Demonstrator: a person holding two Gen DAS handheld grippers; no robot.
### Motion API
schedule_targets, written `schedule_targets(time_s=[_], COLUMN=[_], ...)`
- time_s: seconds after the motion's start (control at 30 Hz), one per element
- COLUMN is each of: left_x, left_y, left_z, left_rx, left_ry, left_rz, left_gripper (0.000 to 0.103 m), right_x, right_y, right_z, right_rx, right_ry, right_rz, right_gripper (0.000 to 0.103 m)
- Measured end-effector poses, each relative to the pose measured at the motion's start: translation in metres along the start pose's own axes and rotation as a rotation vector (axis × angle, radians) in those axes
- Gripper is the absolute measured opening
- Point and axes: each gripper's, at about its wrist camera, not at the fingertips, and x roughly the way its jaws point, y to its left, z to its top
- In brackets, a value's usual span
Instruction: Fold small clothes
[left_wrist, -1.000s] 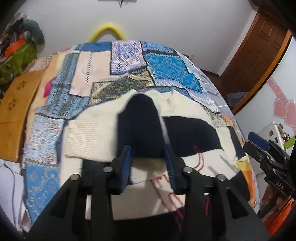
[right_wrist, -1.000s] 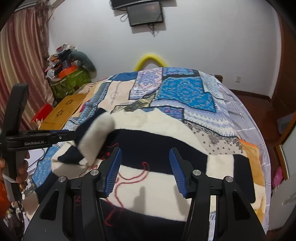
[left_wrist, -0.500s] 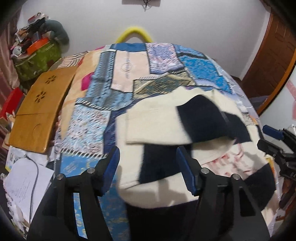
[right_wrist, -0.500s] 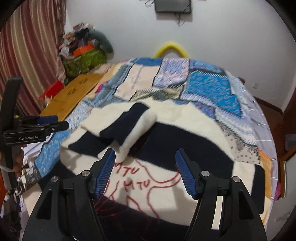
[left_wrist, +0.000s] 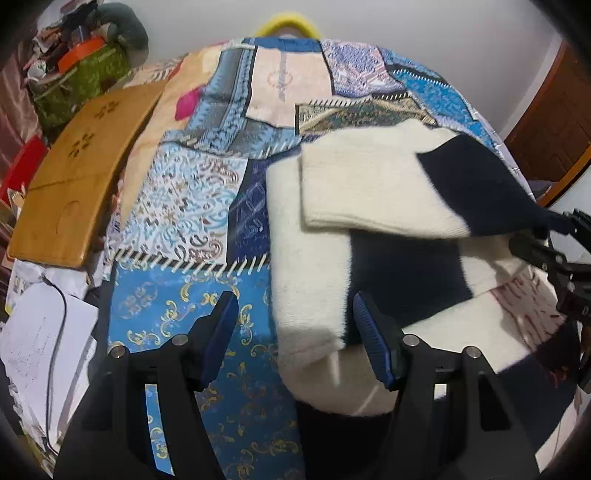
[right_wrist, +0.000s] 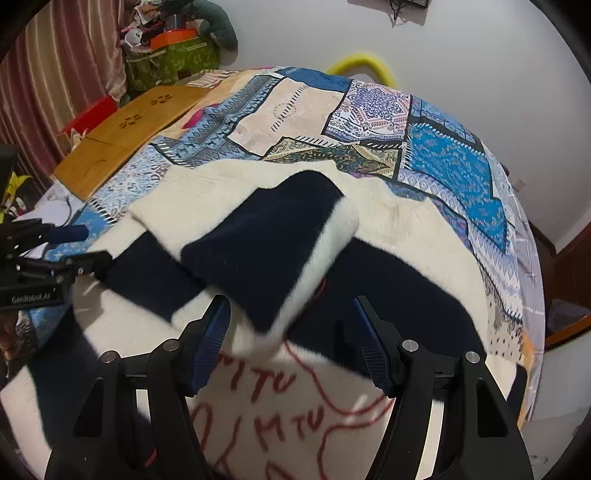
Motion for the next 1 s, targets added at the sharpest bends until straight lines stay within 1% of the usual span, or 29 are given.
schedule_targets(time_s=[0.1, 0.17, 0.23, 0.3, 0.33, 0.37, 0.43, 0.47, 0.57, 0.73, 0.83, 0.97, 1.0], left_x=[0.011, 0.014, 0.014, 0.015, 0.015, 0.015, 0.016, 0.017, 0.018, 0.018, 0.017, 0.018, 0.018], left_y=[0.004, 0.005, 0.005, 0.004, 0.003, 0.003, 0.002, 0.002, 0.003, 0.002, 0.000, -0.004, -0.005], left_z=[-0.002, -0.004, -0.004, -0.005, -0.004, -0.004, -0.004, -0.004, -0.004, -0.004, -0.005, -0.006, -0.005], left_rx=[-0.031, -0.043, -0.041, -0.032, -0.027, -0.023, -0.020, -0.021, -0.022, -0.018, -0.007, 0.007, 0.008], left_ry=[0.027, 0.027, 0.024, 0.021, 0.020, 0.020, 0.019, 0.021, 0.023, 0.022, 0.020, 0.015, 0.014], left_rz=[-0.021, -0.029, -0.026, -0.019, -0.014, -0.010, -0.003, -0.001, 0.002, 0.017, 0.027, 0.040, 0.045], left_gripper=[0.064, 0.065, 0.067, 0.068, 0.069, 0.069, 0.070, 0.071, 0.071, 0.075, 0.079, 0.080, 0.082], right_x=[0.003, 0.004, 0.006, 0.007, 0.006, 0.006, 0.005, 0.003, -0.004, -0.019, -0.024, -0.027, -0.027], right_y=[0.002, 0.004, 0.007, 0.006, 0.004, 0.001, -0.002, -0.005, -0.011, -0.033, -0.048, -0.065, -0.070], right_z=[0.008, 0.013, 0.018, 0.021, 0.023, 0.023, 0.025, 0.024, 0.024, 0.014, 0.005, -0.010, -0.015], right_rx=[-0.014, -0.036, -0.053, -0.052, -0.044, -0.033, -0.018, -0.010, 0.011, 0.077, 0.127, 0.196, 0.222], right_ry=[-0.013, -0.035, -0.056, -0.079, -0.087, -0.092, -0.096, -0.105, -0.134, -0.176, -0.170, -0.157, -0.149], right_rz=[-0.009, -0.038, -0.069, -0.082, -0.080, -0.076, -0.073, -0.076, -0.089, -0.117, -0.108, -0.088, -0.076], right_gripper=[0.064, 0.064, 0.063, 0.060, 0.051, 0.041, 0.031, 0.027, 0.021, 0.021, 0.021, 0.021, 0.021])
